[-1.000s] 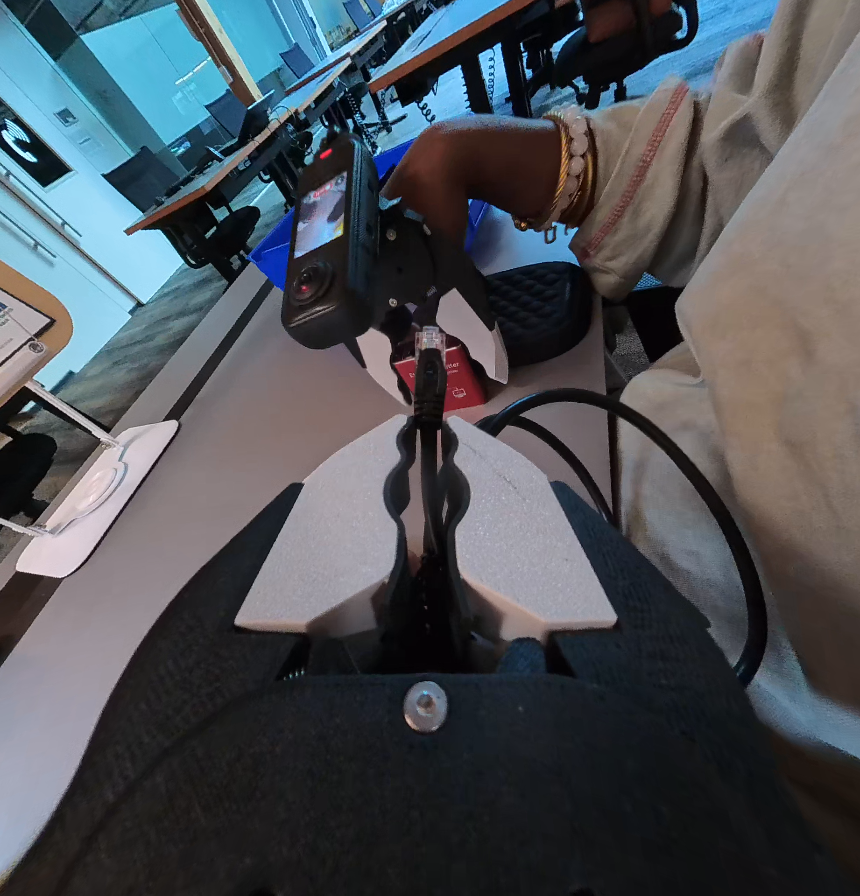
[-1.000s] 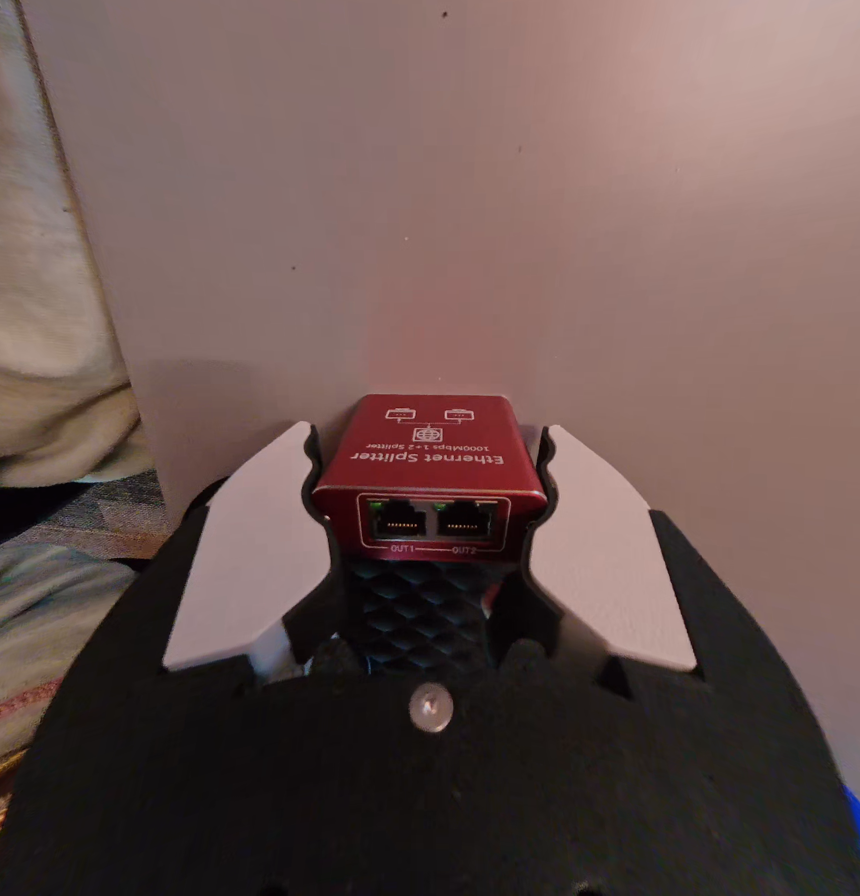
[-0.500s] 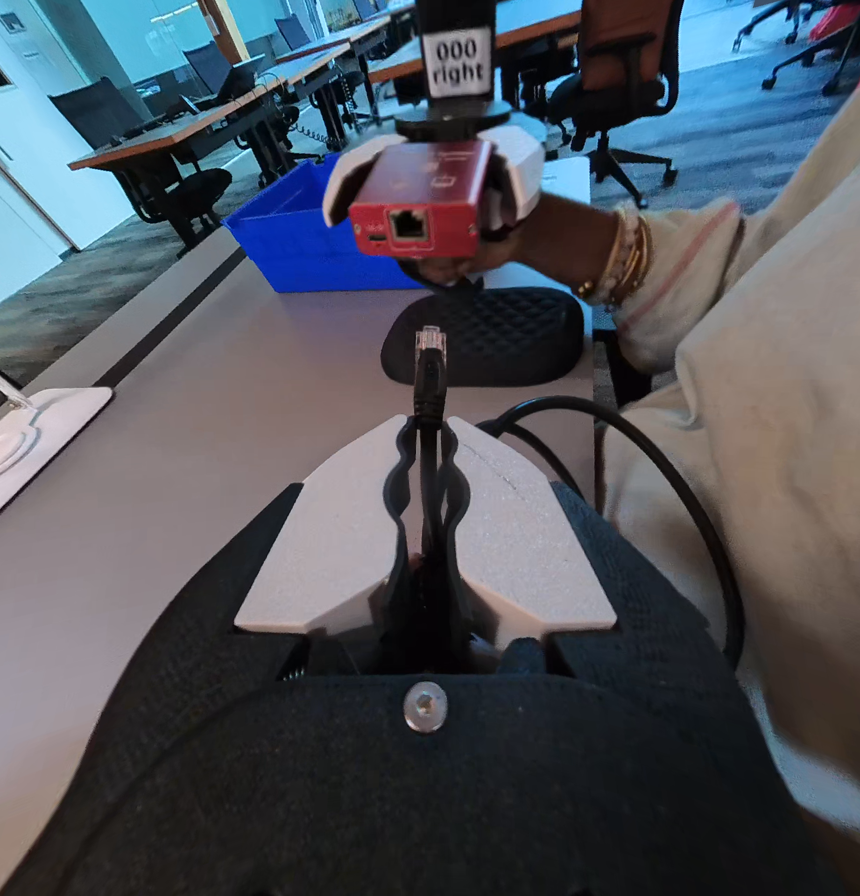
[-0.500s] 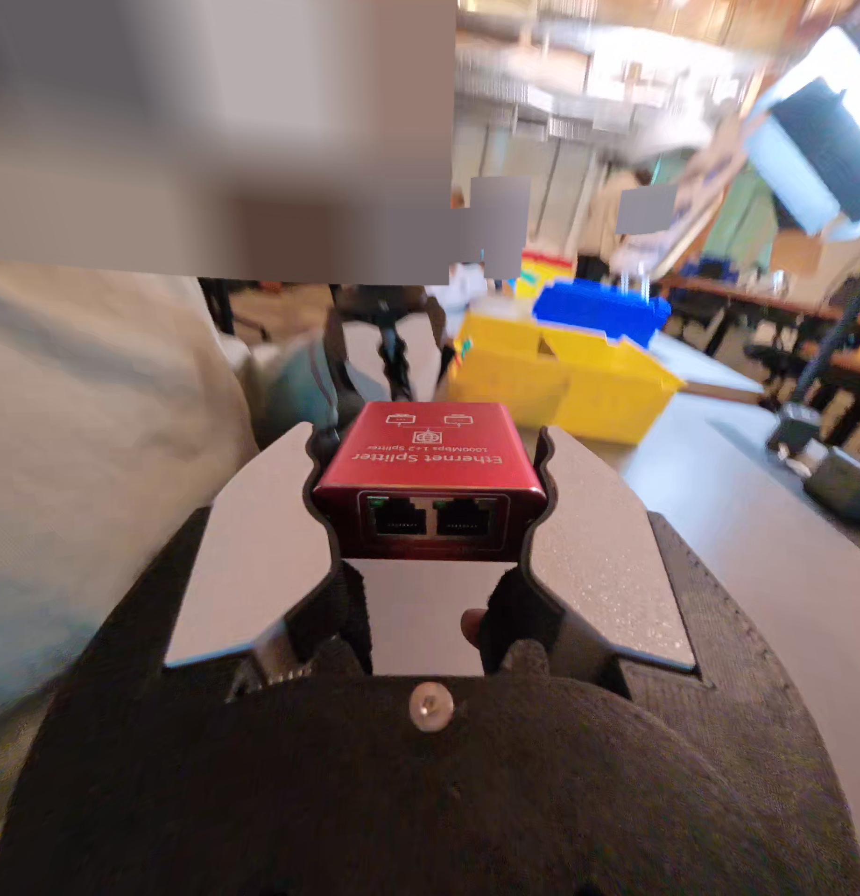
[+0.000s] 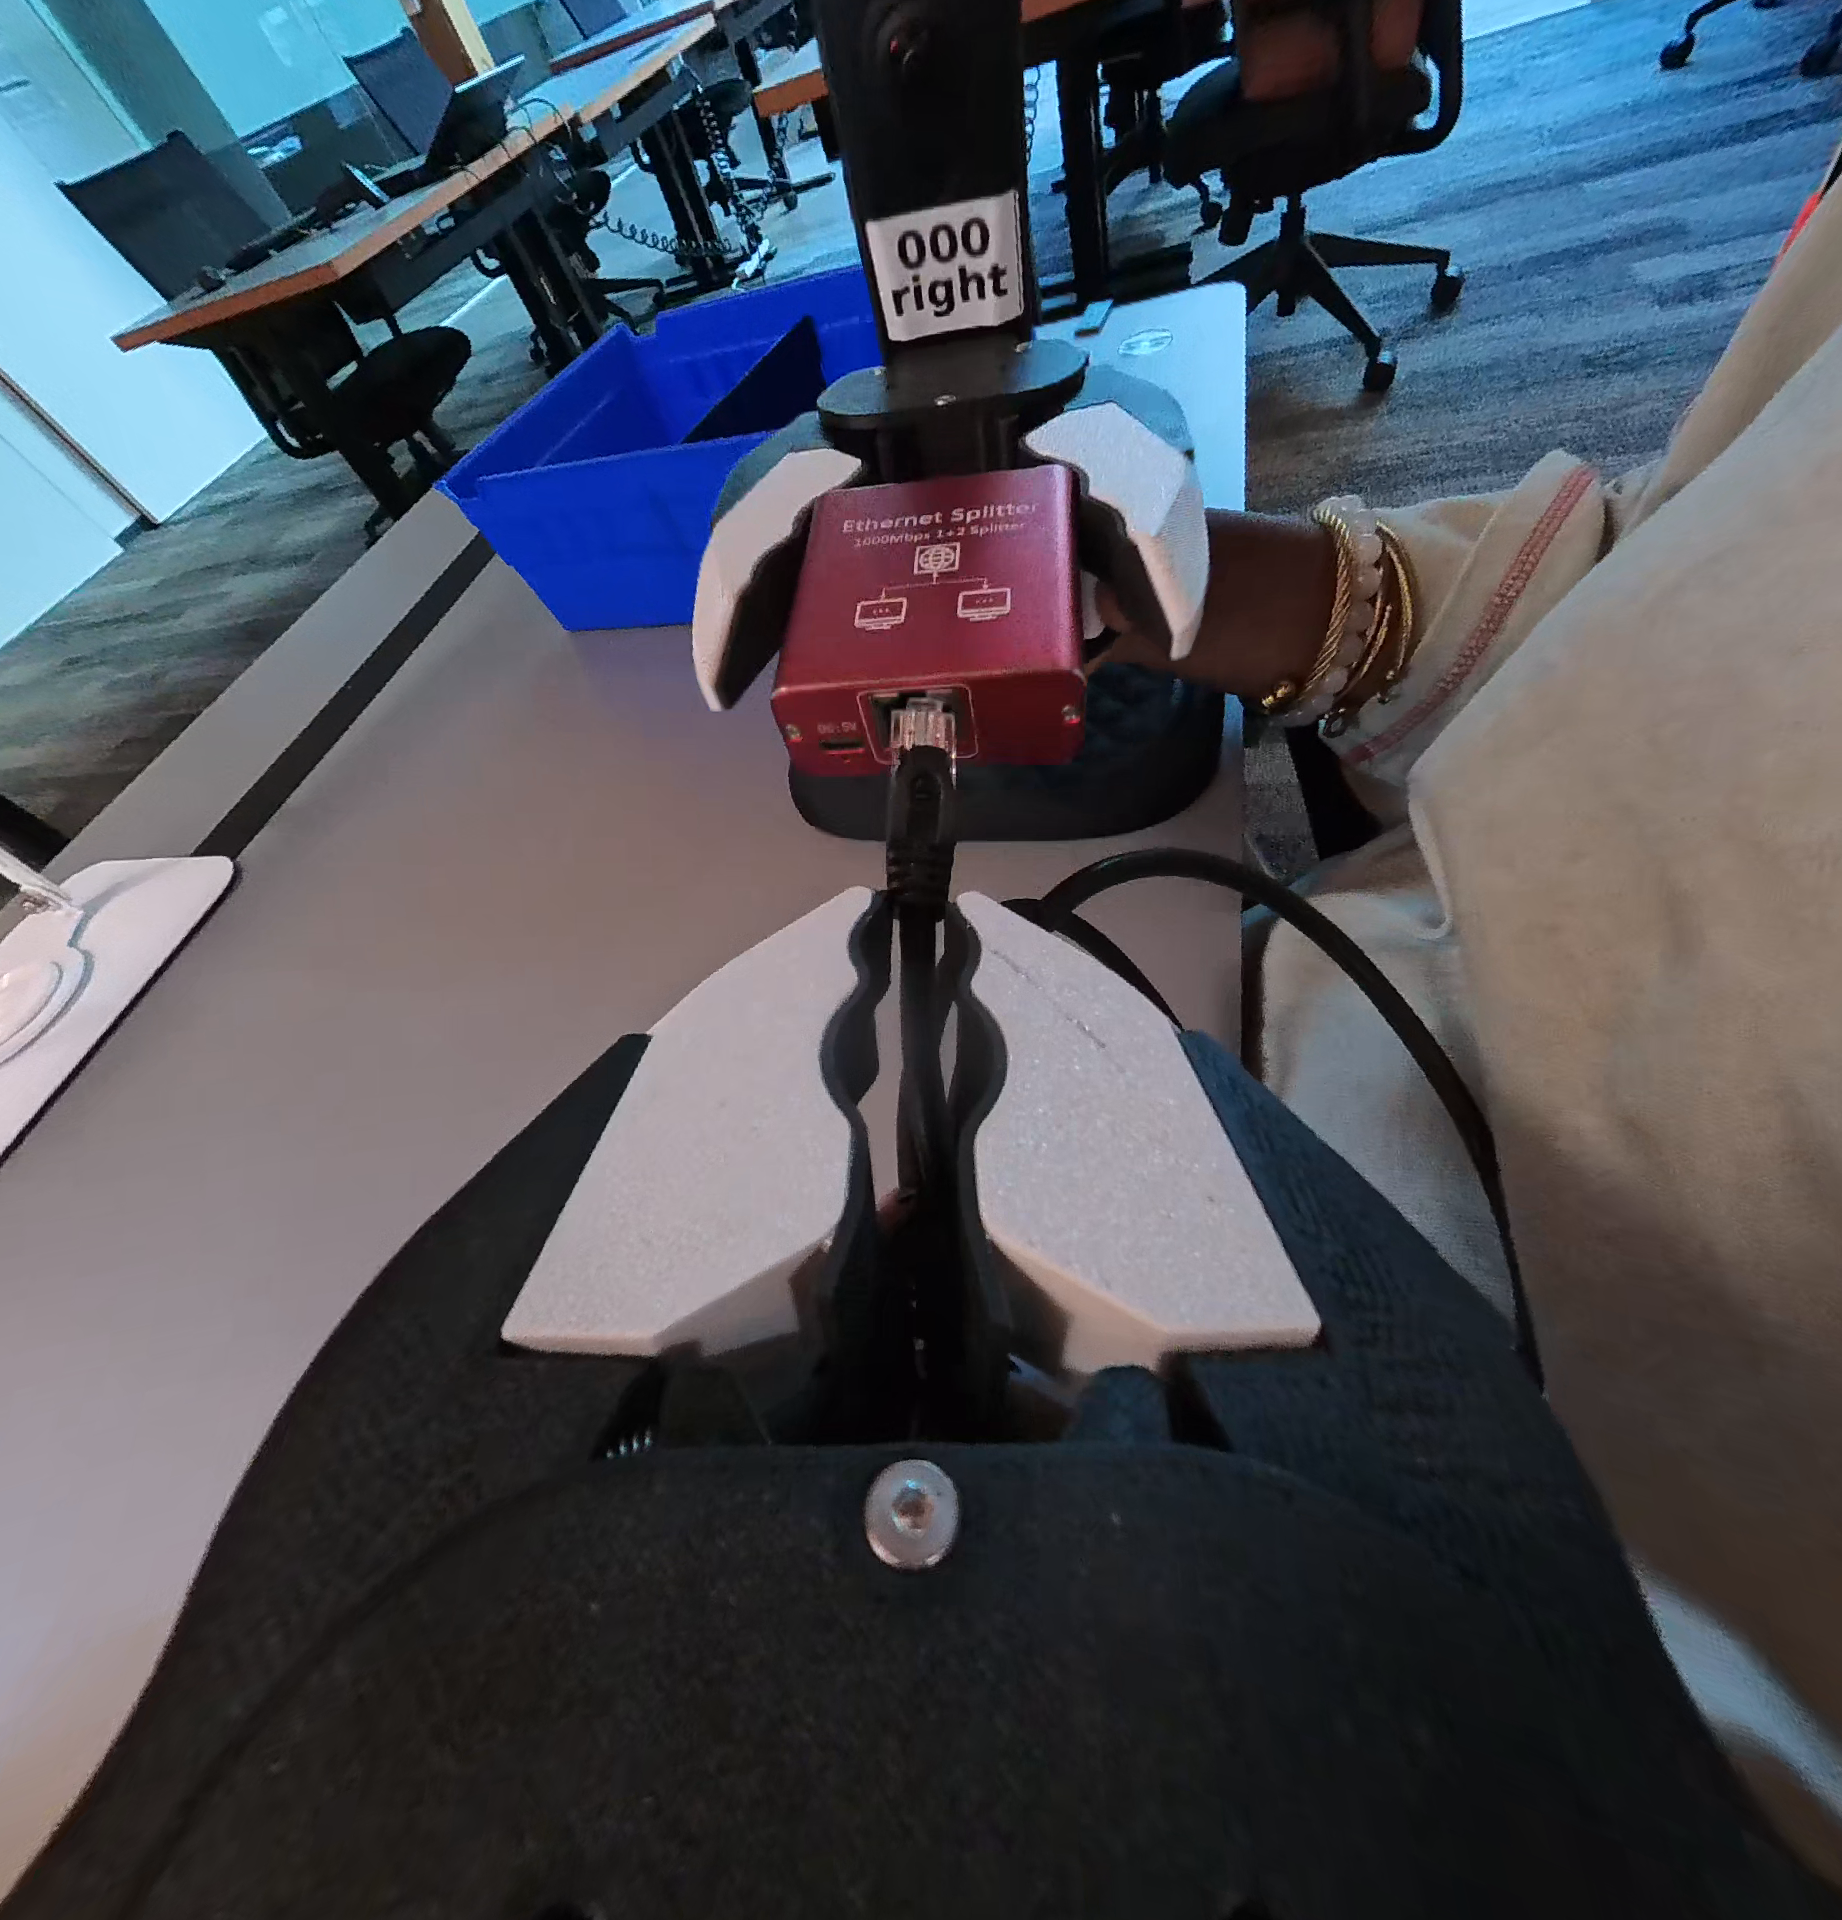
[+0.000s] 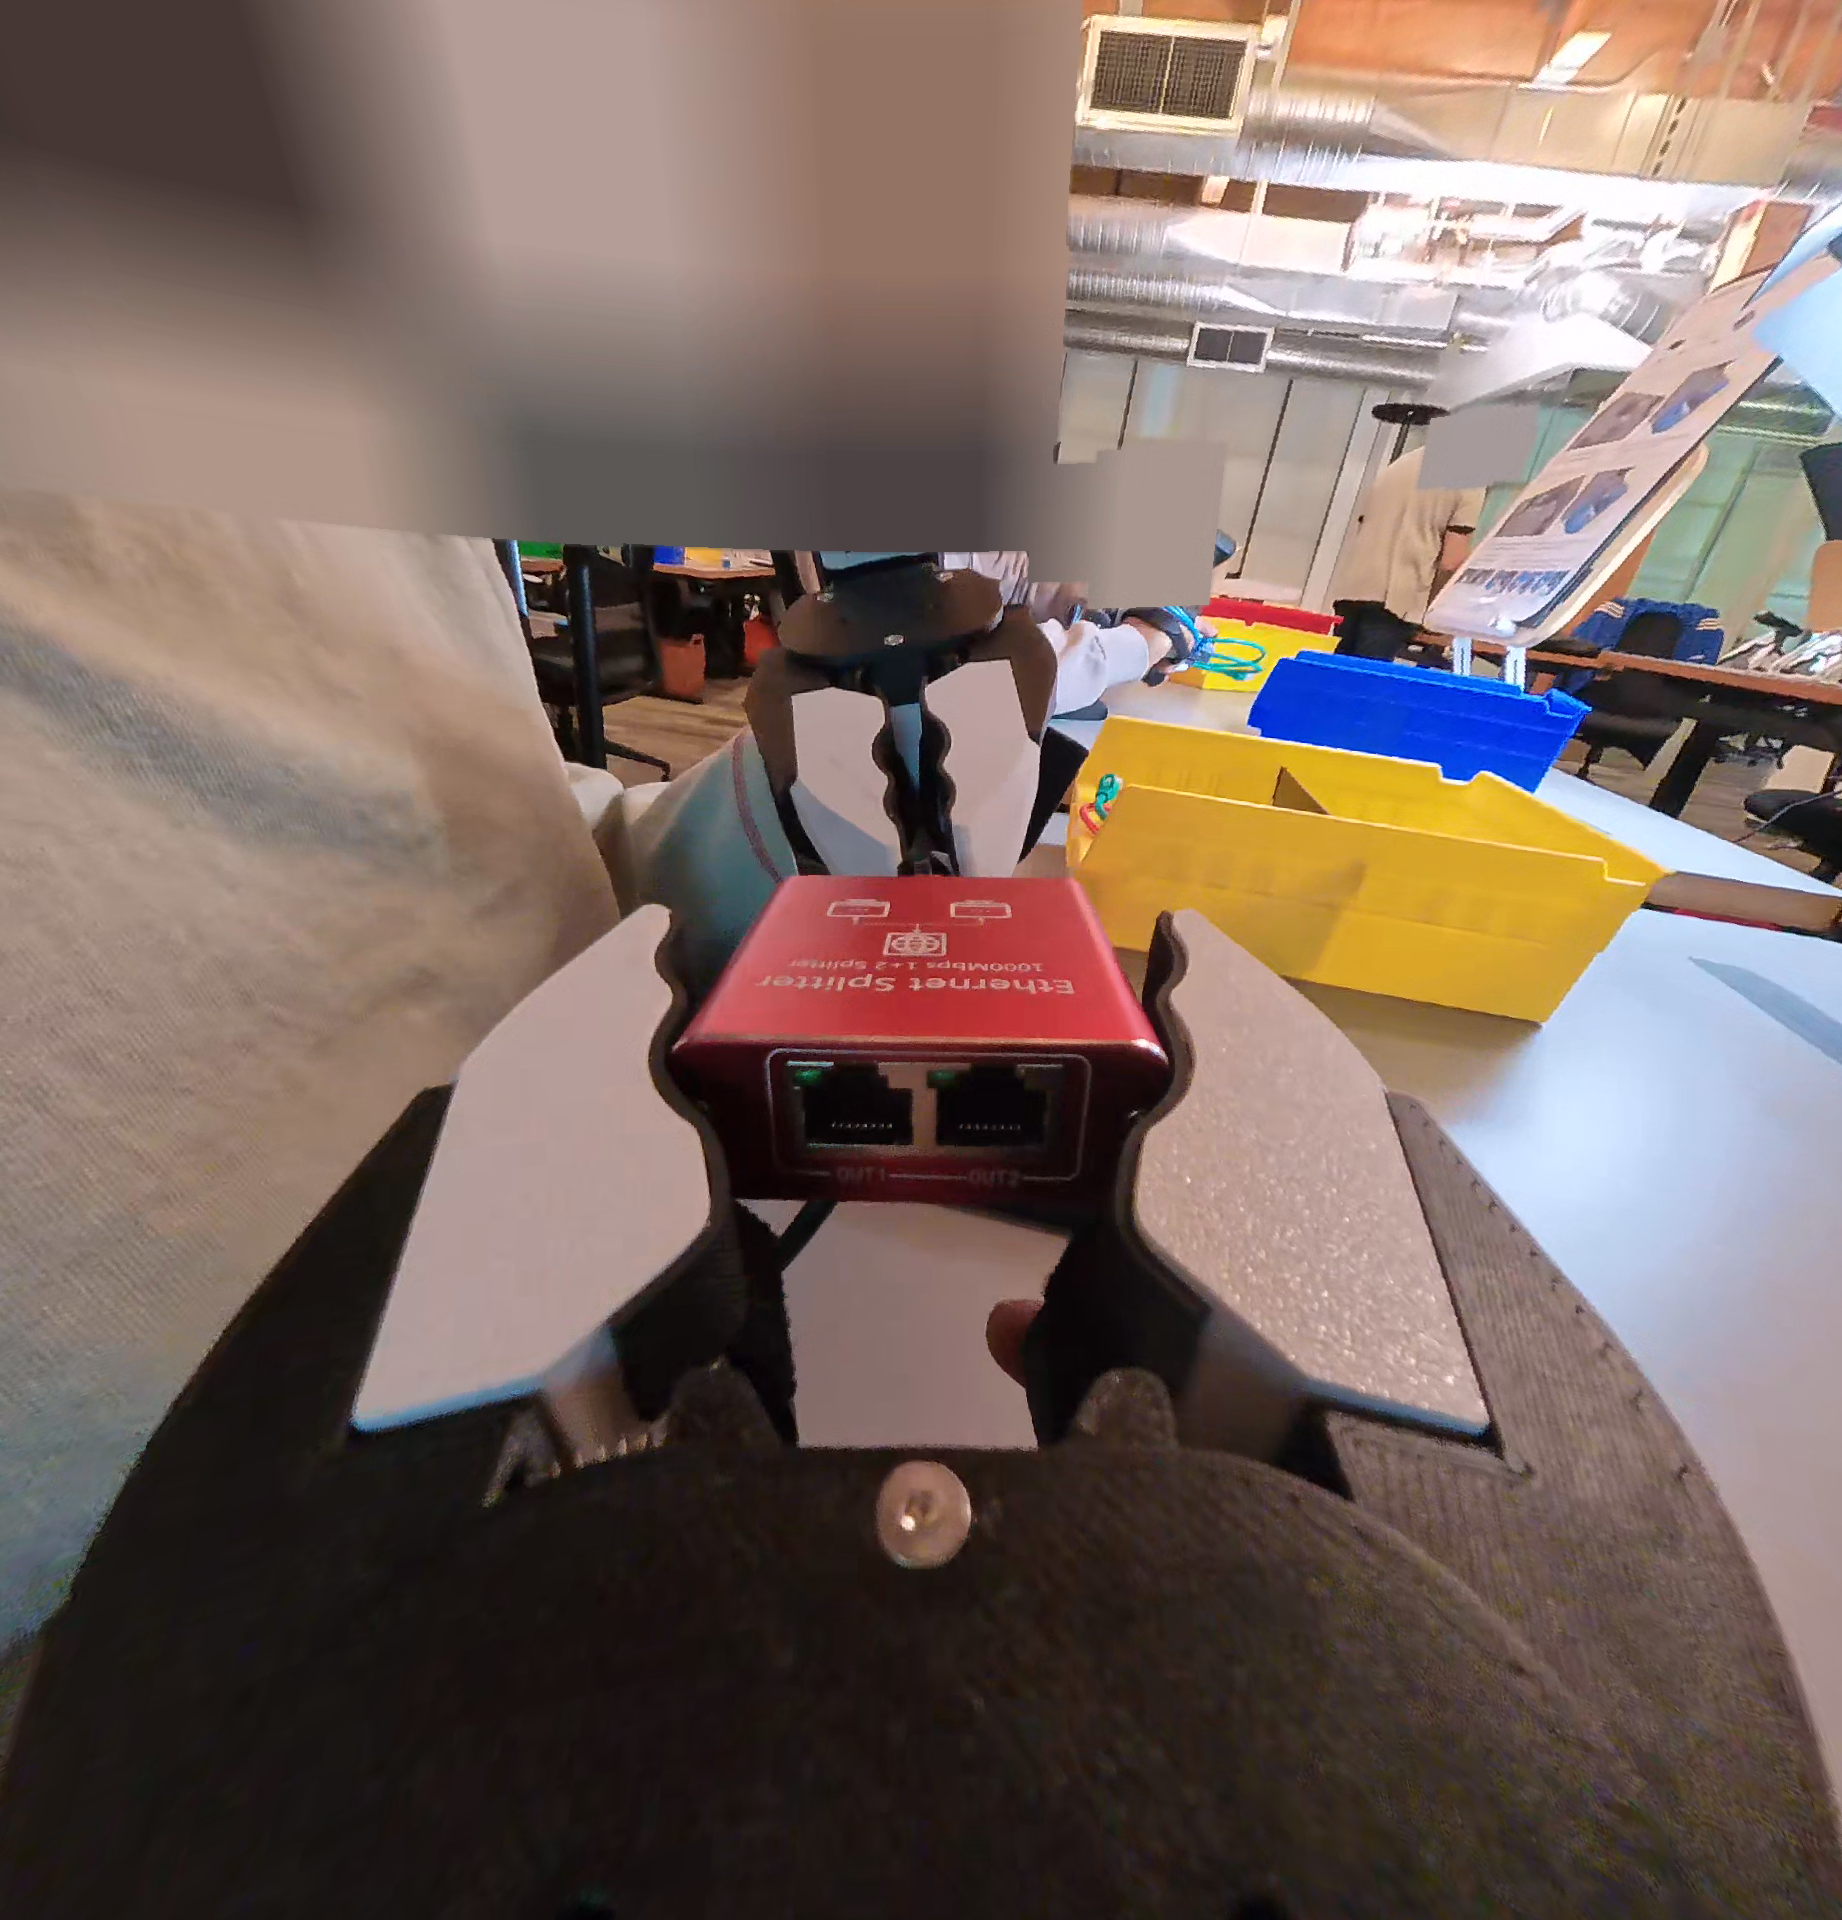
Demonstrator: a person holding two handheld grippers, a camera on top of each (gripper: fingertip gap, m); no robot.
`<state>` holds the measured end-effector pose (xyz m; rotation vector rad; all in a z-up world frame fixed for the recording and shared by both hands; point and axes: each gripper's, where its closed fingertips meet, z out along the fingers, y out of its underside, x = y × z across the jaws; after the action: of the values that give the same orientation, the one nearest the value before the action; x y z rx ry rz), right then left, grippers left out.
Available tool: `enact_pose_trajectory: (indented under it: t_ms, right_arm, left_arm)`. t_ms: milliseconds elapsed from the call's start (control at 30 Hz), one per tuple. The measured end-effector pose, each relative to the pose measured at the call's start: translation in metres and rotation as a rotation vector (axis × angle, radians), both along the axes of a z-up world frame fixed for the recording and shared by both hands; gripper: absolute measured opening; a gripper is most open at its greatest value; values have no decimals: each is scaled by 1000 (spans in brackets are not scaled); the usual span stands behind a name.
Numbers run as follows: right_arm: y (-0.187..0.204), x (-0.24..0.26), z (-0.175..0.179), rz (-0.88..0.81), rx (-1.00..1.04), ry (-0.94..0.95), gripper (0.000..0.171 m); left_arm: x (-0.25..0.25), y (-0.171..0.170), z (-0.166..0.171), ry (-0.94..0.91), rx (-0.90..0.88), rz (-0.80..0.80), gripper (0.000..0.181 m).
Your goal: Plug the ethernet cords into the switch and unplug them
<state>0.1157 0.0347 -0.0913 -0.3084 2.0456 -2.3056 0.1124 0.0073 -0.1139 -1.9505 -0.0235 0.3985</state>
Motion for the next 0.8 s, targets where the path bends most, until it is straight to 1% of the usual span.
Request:
enact_pose_trajectory:
  t_ms: [233, 367, 567, 633, 800]
  right_arm:
    - [1, 1, -3, -5, 25, 24, 85]
    - [2, 4, -4, -27, 47, 96, 85]
    - [5, 10, -2, -25, 40, 178, 85]
    - [5, 11, -3, -21, 41, 189, 85]
    - [6, 15, 0, 16, 6, 157, 85]
  left_arm:
    - [2, 1, -6, 25, -71, 18, 10]
    - [4, 2, -7, -45, -56, 16, 9]
    - [9, 6, -8, -134, -21, -28, 9]
    - [11, 7, -9, -153, -15, -38, 9]
    - [10, 7, -9, -134, -19, -33, 9]
